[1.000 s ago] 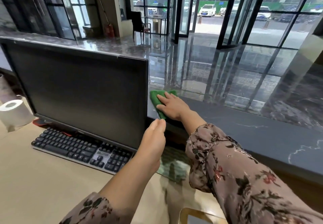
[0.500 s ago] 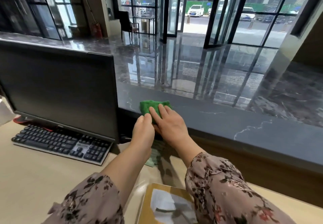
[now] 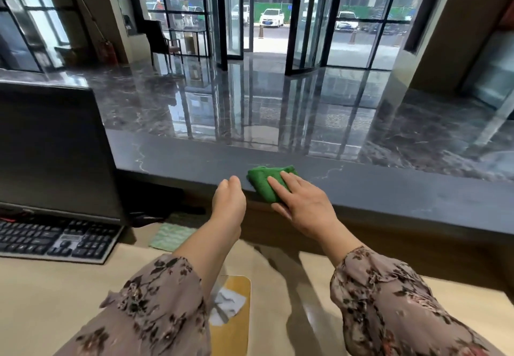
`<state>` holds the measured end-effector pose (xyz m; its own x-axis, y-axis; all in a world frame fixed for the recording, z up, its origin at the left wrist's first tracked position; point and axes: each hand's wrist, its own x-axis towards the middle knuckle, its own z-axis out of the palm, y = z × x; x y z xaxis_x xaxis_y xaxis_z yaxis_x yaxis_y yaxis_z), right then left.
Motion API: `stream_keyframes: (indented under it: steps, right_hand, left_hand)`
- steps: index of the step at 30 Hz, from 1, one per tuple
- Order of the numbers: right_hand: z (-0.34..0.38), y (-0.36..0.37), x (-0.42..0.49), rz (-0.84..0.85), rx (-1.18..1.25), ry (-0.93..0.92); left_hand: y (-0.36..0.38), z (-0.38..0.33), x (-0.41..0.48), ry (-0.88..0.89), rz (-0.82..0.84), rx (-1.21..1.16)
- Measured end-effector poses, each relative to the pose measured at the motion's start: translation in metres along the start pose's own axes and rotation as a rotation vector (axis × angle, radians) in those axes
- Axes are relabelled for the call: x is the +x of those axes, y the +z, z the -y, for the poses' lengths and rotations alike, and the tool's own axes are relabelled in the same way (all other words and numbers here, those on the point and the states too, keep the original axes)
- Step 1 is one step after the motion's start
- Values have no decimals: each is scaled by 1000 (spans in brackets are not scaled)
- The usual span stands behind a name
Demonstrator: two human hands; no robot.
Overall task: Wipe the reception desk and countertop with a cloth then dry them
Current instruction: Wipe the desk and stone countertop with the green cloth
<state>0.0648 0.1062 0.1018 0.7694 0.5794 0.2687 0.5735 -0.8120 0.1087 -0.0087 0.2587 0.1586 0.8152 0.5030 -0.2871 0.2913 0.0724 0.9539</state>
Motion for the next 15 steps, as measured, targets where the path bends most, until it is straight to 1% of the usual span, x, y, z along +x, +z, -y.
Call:
stream_keyframes:
  steps: [4,6,8,10,12,13,15]
  right_hand:
    - [-48,-19,-43,57,35,125]
    - [-72,-25,-64,55,85,236]
    - [-99,-30,-81,68,127,373]
    - [-125,-33,-91,106,145,501]
    - [-144,-33,-93,143,164,601]
    - [-148,-31,-91,152,169,648]
    - [-146,-26,-77,155,147,734]
  left_hand:
    - [34,0,-13,65,77,87]
    - [45,3,-15,147,132,196]
    - [52,7,-15,257,193,368]
    - [58,11,-11,369,279,597]
    - [62,15,-7,439,365,824]
    - [64,16,-6,467,390,938]
    - [69,18,-6,538,376,1138]
